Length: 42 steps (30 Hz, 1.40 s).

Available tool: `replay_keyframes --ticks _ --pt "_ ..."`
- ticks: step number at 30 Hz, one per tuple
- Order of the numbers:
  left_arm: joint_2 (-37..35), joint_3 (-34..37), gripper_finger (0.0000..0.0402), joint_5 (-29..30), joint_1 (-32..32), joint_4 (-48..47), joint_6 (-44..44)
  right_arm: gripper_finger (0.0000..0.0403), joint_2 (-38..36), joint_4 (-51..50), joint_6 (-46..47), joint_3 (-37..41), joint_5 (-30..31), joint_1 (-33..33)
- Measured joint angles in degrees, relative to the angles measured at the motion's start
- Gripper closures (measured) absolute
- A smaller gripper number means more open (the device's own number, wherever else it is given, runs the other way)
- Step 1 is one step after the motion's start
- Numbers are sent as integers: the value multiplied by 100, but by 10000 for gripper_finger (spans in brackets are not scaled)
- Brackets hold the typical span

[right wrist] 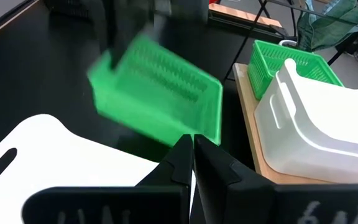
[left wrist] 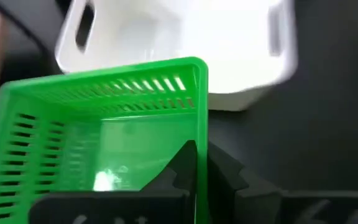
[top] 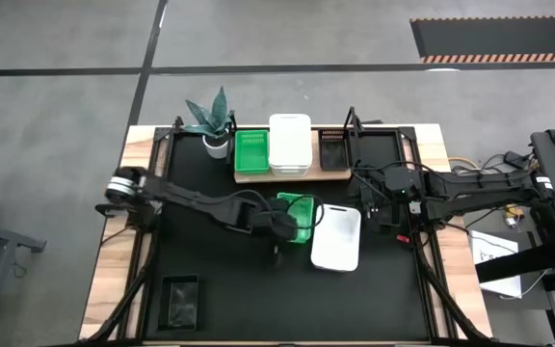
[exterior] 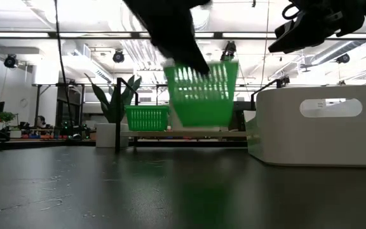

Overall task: Stack baskets on shelf by color
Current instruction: Stack the green bin into the green bins on the shelf

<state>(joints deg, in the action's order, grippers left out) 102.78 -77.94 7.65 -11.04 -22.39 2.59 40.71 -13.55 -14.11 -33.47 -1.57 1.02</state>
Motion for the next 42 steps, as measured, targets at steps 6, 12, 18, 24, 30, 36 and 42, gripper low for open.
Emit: replay_keyframes --ticks 6,12,18,24,30,36,42 --pt "-1042 -100 401 618 -256 -978 -1245 394 0 20 -2 1 1 2" --pt "-2037 -73 401 1554 225 -1729 -2079 394 68 62 -92 2 3 2" --pt "-2419 190 401 1357 1321 -1754 -2897 394 74 60 -87 2 1 0" --pt "-2261 539 401 436 2485 -1436 -3010 394 101 55 -92 2 1 0" --pt "-2047 825 401 375 2908 -1338 -2965 394 151 53 -94 2 1 0" --pt "-1895 890 401 337 2934 -1258 -2874 394 191 81 -52 2 1 0" --pt "-1809 1048 401 335 2936 -1106 -2854 394 216 92 -44 2 3 2"
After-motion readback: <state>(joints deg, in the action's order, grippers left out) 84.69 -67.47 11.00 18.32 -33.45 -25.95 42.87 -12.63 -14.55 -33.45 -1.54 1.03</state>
